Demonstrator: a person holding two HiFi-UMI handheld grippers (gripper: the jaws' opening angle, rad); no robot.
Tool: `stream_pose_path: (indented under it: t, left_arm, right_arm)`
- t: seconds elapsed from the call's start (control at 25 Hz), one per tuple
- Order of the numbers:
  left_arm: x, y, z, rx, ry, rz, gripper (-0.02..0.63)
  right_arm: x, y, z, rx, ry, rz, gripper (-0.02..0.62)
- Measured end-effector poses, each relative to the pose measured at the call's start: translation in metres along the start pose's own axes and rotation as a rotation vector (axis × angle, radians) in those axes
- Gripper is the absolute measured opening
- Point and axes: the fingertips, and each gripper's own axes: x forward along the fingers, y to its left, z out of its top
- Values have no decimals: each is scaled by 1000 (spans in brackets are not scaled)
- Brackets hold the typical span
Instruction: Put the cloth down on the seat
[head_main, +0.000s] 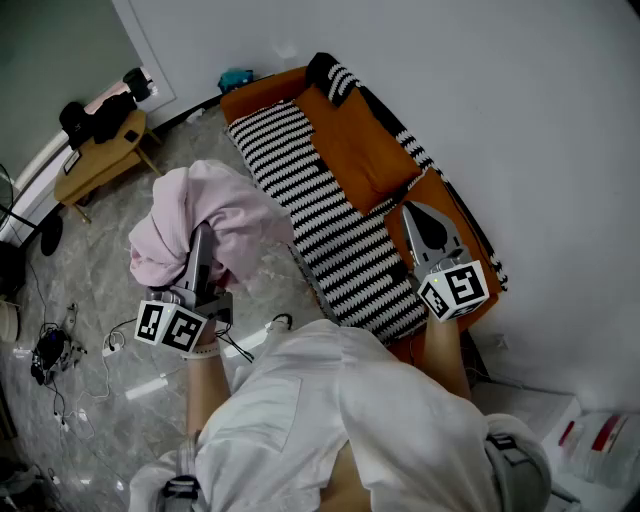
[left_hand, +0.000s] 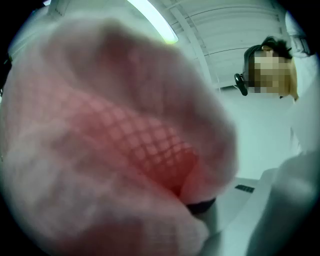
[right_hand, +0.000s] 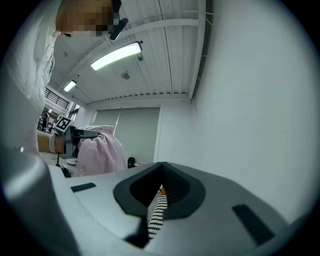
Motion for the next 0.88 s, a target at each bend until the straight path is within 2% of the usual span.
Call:
stream_pose_path:
  t: [0.36,0.6,0.88]
  left_arm:
    - [2,-1,0,12,17,7,130]
    - [-6,0,-5,-5,35,22,132]
    - [0,50,-18,-42,72,50,131]
  right_arm:
    - [8,-3,-3,19,-1,20,8]
    - [18,0,-18,125,-5,64,9]
    - [71,18,-54,122,90,101,11]
